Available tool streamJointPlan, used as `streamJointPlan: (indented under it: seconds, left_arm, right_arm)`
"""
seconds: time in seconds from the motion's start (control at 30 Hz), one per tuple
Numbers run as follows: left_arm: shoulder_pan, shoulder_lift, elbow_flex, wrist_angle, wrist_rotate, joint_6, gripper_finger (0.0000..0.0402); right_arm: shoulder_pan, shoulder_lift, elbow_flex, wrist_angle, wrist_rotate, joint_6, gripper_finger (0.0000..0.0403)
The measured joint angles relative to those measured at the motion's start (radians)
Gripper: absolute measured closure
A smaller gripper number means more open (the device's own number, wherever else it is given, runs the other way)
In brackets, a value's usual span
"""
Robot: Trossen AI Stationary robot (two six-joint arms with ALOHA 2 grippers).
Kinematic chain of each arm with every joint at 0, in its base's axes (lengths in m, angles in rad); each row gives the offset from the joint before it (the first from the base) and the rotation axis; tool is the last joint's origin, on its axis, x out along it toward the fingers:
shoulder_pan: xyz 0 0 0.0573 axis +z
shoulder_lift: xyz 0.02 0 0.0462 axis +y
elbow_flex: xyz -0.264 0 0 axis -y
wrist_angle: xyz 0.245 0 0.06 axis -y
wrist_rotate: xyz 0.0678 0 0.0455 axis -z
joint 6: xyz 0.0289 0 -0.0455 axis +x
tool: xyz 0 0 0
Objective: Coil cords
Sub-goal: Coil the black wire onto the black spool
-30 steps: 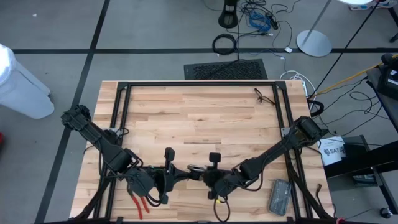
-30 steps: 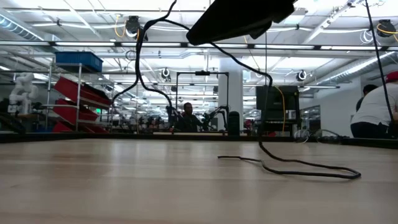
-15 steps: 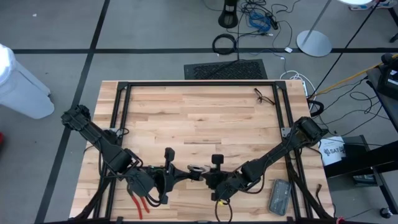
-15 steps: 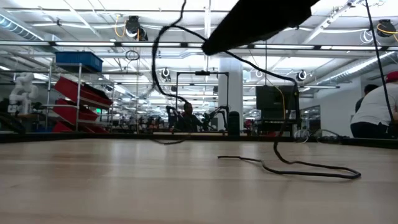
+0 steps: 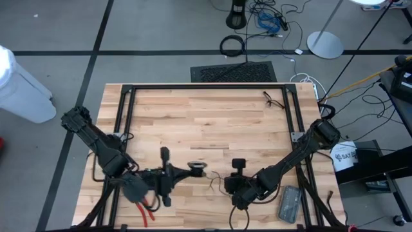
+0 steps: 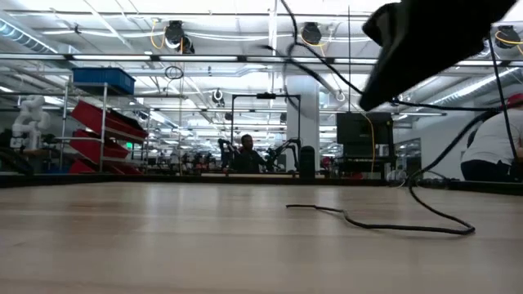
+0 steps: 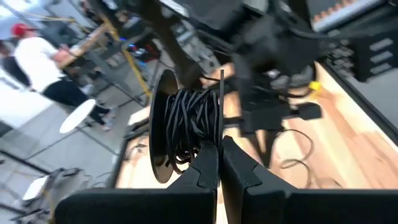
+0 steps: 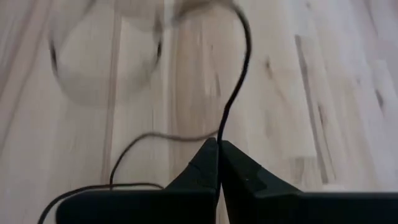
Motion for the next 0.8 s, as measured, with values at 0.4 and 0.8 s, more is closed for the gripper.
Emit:
streamJointPlan:
  seconds: [0.4,0.8]
  left_arm:
    - [-0.090,-0.200,0.000,0.078,-0.258,0.001,0.0399]
    - [-0.155,-0.319,0.000,0.081,-0.258,-0.005,0.0399]
  right_arm:
    - [0.097,0.000,-0.030,-0.032,-0.003,0.097,0.0403]
    - [0.151,0.001,-0.219,0.077,-0.020,0.288,0.0403]
